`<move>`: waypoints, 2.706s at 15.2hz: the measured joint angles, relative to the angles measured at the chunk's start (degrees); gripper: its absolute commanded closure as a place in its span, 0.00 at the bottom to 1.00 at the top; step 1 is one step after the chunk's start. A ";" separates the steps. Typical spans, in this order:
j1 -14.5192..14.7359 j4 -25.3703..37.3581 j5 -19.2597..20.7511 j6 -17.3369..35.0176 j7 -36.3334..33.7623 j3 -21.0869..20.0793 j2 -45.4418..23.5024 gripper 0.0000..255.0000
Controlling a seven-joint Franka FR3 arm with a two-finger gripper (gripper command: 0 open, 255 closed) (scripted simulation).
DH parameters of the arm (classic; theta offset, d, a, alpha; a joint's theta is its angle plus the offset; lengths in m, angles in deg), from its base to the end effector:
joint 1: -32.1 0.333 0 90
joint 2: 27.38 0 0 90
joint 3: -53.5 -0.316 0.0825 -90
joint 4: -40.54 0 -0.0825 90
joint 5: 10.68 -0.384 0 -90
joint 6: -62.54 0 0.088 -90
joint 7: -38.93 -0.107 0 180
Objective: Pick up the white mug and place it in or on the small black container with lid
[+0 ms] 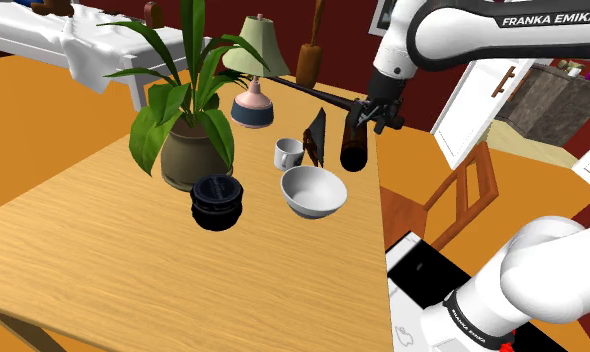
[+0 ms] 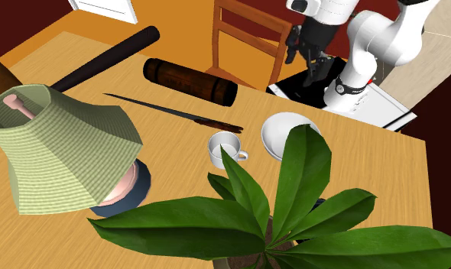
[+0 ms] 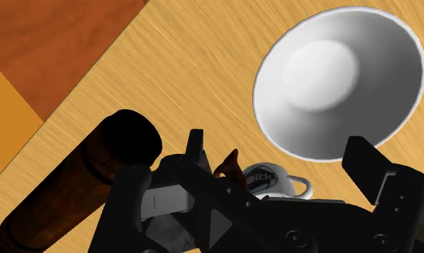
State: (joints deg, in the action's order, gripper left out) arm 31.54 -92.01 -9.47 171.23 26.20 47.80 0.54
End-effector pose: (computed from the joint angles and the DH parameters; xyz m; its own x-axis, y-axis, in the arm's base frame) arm 0.4112 0.0400 0.5322 0.9877 -0.1334 0.0814 -0.1377 -0.9892 0.0502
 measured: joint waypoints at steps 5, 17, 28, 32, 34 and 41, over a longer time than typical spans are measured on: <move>-0.19 3.95 1.10 6.71 -2.81 -1.77 -10.53 0.00; 0.49 21.49 7.06 15.27 -10.01 -3.86 -36.90 0.00; 2.39 33.71 10.63 18.10 -13.33 -3.20 -52.19 0.00; 2.25 33.16 10.90 19.62 -13.35 -2.99 -53.15 0.00; 2.28 33.13 10.93 19.74 -13.41 -2.98 -53.24 0.00; 2.29 33.13 10.94 19.79 -13.43 -2.98 -53.27 1.00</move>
State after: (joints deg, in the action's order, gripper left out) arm 33.83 -58.88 1.48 191.02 12.78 44.82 -52.73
